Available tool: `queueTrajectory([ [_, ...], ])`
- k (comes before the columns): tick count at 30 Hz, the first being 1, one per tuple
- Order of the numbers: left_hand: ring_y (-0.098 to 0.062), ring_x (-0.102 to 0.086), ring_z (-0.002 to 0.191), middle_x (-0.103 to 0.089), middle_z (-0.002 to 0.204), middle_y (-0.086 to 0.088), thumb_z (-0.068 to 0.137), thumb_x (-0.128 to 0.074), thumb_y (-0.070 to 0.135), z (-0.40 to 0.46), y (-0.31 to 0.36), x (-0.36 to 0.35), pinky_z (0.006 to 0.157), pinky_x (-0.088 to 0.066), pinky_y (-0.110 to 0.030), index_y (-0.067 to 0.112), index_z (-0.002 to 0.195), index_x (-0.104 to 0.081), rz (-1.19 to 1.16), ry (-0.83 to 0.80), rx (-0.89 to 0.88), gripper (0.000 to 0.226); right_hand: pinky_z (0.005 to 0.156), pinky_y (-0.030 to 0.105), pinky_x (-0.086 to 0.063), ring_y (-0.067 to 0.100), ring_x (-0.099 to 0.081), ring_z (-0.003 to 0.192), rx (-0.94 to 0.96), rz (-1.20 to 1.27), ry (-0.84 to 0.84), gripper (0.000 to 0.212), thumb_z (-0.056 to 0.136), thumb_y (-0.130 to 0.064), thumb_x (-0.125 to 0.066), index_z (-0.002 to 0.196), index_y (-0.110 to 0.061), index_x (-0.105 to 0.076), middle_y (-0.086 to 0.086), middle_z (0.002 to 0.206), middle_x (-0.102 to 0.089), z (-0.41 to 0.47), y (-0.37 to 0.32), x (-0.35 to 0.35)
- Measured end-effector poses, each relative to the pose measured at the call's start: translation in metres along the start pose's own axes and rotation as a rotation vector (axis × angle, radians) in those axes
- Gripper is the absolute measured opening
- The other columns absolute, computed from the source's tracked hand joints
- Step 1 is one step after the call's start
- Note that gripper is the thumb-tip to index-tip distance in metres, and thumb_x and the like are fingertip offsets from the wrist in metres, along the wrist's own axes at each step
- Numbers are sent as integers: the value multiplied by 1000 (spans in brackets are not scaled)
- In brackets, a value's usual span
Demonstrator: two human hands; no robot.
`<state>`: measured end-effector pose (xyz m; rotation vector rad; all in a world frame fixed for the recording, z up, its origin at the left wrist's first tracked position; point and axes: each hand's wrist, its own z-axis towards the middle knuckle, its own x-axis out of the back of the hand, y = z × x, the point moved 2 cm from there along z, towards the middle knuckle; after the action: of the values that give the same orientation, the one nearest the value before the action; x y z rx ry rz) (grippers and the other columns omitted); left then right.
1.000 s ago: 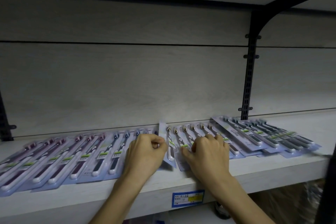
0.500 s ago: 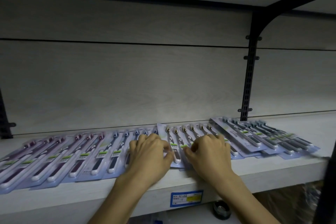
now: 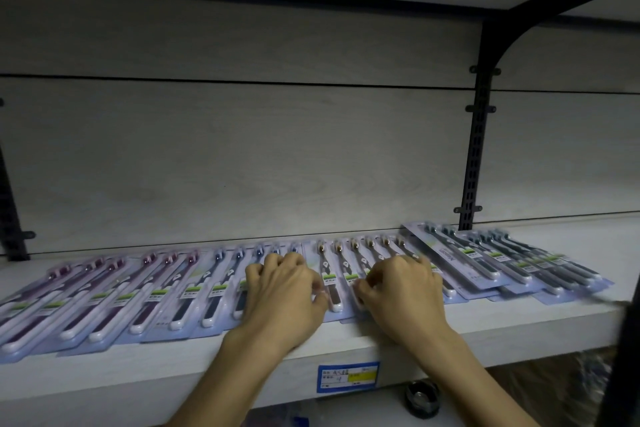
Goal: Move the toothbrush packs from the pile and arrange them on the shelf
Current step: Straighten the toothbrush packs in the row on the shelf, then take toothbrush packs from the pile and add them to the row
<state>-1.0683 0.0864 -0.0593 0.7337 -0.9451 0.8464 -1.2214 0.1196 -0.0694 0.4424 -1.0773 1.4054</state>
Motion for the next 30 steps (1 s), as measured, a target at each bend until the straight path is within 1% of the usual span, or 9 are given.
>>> queueTrajectory([
  [3, -14, -41, 117, -52, 123, 11, 93, -49, 45, -2, 0, 1, 96, -28, -33, 35, 109, -63, -54, 61, 12, 24, 88, 36, -40, 25, -51, 108, 25, -6, 21, 28, 86, -46, -54, 97, -25, -69, -2, 105, -68, -1, -1, 8],
  [6, -14, -45, 116, -56, 123, 11, 93, -48, 44, -6, 1, 3, 97, -32, -31, 33, 118, -58, -69, 109, 18, 29, 86, 36, -37, 26, -51, 109, 58, -5, 39, 28, 88, -41, -52, 107, -25, -66, -1, 110, -67, -2, -1, 16],
  [11, -15, -47, 118, -57, 126, 11, 92, -47, 43, -18, -1, 7, 97, -33, -31, 33, 125, -53, -36, 169, 20, 35, 86, 35, -39, 26, -53, 105, 171, -6, 76, 31, 89, -41, -52, 112, -24, -64, 0, 110, -67, -9, -4, 22],
  [14, -15, -47, 118, -57, 126, 11, 92, -47, 42, -30, -4, 11, 96, -33, -30, 32, 126, -52, -37, 204, 27, 35, 82, 38, -43, 29, -57, 96, 261, 40, 120, 28, 86, -37, -56, 107, -21, -67, 4, 100, -68, -17, -11, 22],
  [17, -16, -49, 113, -60, 119, 10, 91, -48, 41, -45, -12, 18, 93, -33, -30, 32, 121, -55, -26, 251, 52, 33, 73, 40, -46, 33, -60, 81, 312, 71, 180, 23, 78, -32, -62, 93, -17, -71, 7, 83, -70, -26, -25, 20],
  [19, -17, -50, 111, -61, 116, 10, 90, -49, 40, -57, -21, 24, 92, -33, -30, 32, 118, -57, -27, 268, 73, 30, 70, 40, -47, 33, -60, 76, 328, 79, 183, 24, 76, -32, -58, 89, -17, -72, 7, 78, -69, -34, -41, 20],
  [22, -19, -52, 110, -63, 114, 8, 89, -52, 39, -77, -39, 37, 91, -35, -31, 30, 115, -60, -13, 293, 101, 29, 68, 40, -48, 33, -59, 74, 368, 105, 168, 27, 74, -34, -54, 86, -16, -71, 7, 75, -68, -47, -67, 20],
  [27, -16, -52, 111, -63, 114, 10, 89, -53, 36, -119, -78, 63, 90, -36, -31, 29, 114, -60, -17, 328, 170, 28, 63, 39, -48, 34, -59, 72, 450, 149, 181, 24, 72, -32, -57, 84, -17, -71, 5, 72, -67, -74, -118, 23],
  [30, -16, -52, 112, -63, 117, 9, 88, -53, 36, -150, -110, 79, 91, -38, -31, 29, 118, -60, 2, 322, 221, 31, 66, 39, -48, 33, -60, 76, 515, 180, 153, 22, 76, -30, -62, 90, -17, -71, 6, 77, -69, -96, -160, 20],
])
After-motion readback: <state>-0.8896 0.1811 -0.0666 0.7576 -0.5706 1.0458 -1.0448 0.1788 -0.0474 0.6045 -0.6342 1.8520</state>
